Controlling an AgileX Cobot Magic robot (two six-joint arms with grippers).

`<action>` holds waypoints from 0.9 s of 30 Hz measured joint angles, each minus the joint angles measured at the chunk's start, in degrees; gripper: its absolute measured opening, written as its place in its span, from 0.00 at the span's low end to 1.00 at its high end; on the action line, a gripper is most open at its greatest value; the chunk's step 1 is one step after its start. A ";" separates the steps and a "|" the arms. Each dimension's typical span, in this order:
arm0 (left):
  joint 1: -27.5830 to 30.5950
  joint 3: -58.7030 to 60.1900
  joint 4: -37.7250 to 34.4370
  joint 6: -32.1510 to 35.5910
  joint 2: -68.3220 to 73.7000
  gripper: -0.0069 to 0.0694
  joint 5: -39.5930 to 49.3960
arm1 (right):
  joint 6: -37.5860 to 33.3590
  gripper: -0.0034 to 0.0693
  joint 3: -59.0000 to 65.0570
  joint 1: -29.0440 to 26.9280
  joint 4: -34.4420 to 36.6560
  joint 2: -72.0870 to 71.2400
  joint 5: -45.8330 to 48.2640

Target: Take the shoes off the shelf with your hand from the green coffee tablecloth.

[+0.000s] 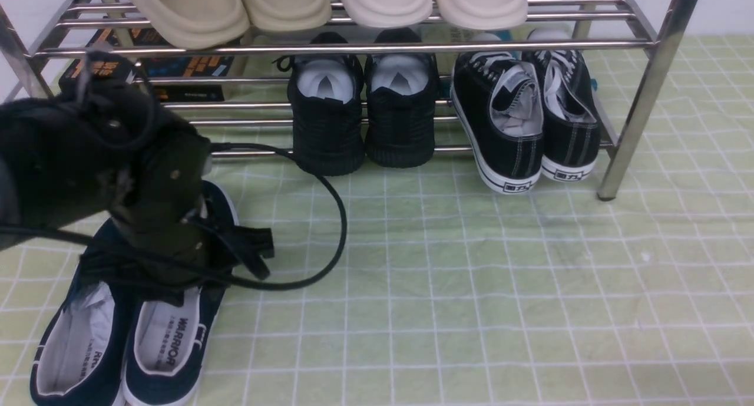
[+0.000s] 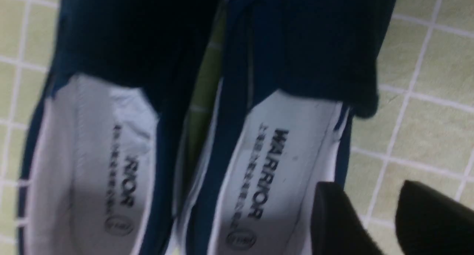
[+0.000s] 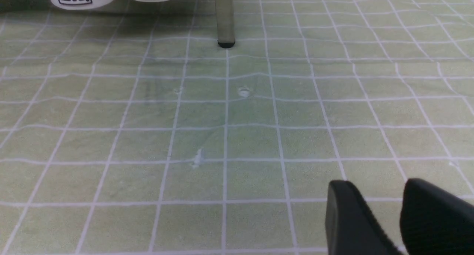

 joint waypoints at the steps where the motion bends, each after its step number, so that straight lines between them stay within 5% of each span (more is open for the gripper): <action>1: 0.00 0.00 0.00 -0.28 0.50 0.52 -0.64 | 0.00 0.37 0.00 0.00 0.00 0.00 0.00; 15: 0.00 0.00 4.29 -6.82 7.36 0.50 -3.05 | 0.00 0.37 0.00 0.00 0.00 0.00 0.00; 22: 0.00 0.00 4.07 -6.29 8.78 0.18 -3.68 | 0.00 0.37 0.00 0.00 0.00 0.00 0.00; 27: 0.00 0.00 0.02 -1.98 8.19 0.13 -5.25 | 0.00 0.37 0.00 0.00 0.00 0.00 0.00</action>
